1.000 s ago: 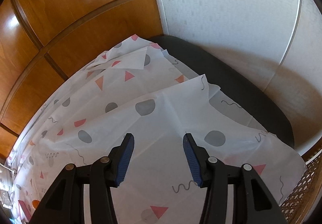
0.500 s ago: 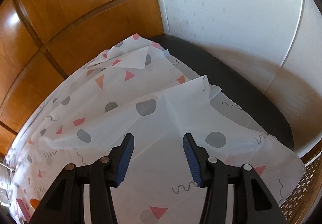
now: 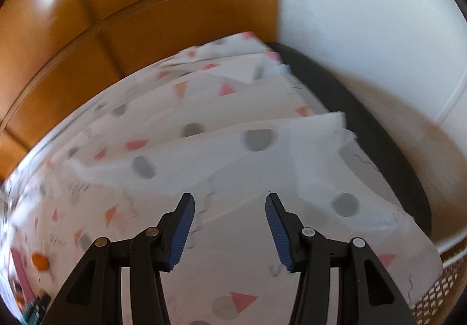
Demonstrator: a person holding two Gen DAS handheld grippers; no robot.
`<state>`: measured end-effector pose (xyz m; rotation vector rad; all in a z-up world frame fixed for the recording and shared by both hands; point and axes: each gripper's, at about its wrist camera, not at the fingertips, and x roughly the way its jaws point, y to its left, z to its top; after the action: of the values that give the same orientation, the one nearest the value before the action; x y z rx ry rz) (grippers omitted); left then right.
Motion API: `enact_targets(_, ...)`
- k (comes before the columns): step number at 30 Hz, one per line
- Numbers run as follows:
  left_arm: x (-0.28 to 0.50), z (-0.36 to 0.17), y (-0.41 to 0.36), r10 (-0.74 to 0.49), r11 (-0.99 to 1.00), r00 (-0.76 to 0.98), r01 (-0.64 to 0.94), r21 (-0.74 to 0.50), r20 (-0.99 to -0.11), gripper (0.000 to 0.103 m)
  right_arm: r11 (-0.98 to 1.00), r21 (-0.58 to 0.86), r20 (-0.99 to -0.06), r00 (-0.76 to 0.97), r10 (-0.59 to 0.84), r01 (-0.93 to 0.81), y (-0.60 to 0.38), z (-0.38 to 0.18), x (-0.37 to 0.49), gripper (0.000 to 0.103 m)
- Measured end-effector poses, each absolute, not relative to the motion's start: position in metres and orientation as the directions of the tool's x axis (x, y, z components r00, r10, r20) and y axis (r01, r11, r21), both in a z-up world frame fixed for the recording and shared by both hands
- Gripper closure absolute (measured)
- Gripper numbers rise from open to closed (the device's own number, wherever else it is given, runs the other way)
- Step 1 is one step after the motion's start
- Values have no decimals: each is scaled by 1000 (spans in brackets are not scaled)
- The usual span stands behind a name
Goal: Organize fruits
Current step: 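Carry the potato into the tray and open the left gripper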
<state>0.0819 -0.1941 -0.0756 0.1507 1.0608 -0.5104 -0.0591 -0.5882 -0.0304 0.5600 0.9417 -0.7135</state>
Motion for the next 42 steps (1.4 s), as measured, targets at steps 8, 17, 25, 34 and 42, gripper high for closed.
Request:
enact_targets(8,73,-55,-175,-343,878,428,462,-123,-836,76,838,119,-860,478,-181,532,-539,-29,-26,52)
enact_targets(17,86,-37,-124,-301,923,497,367,-118,-814,76,952,32,-828,541,-145,304,-484,-19,-10,52)
enact_targets(25,117,-36,-55,-182,977,564,199,-82,-805,76,987,-20,-821,561,-106,158,-451,-20,-4,52)
enact_targets(34,128,-51,-9,-106,993,556,100,-59,-824,76,986,-101,-864,504,-20,-134,-381,-45,1,55)
enact_targets(42,118,-57,2,-101,994,551,90,-62,-828,76,973,-102,-888,460,5,-207,-361,-56,2,55)
